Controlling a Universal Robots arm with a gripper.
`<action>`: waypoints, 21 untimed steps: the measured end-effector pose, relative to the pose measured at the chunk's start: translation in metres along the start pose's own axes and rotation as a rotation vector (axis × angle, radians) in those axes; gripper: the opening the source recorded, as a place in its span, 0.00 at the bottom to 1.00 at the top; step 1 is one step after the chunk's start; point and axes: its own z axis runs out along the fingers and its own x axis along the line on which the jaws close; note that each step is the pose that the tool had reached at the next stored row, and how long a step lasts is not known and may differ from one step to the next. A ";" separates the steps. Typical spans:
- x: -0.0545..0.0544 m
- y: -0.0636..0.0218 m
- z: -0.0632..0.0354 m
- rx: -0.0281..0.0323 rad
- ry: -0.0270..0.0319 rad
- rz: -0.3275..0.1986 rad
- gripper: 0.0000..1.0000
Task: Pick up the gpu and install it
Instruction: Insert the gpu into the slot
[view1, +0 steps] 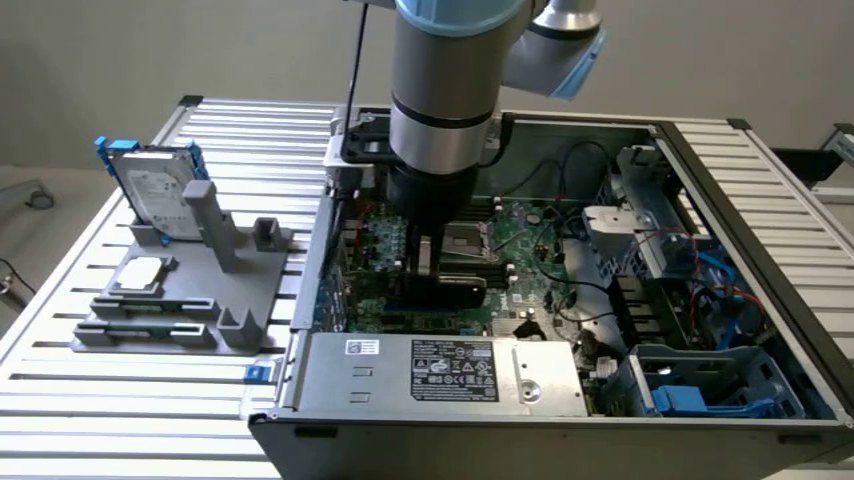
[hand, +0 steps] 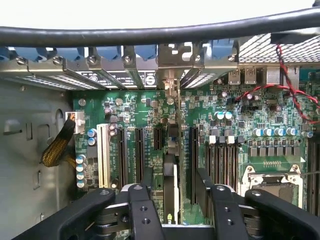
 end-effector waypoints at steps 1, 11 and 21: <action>0.000 0.0001 -0.0024 -0.0012 0.0001 0.000 0.47; -0.001 0.0017 -0.0316 -0.0106 0.0003 0.001 0.47; -0.001 0.0017 -0.0316 -0.0110 0.0003 0.001 0.11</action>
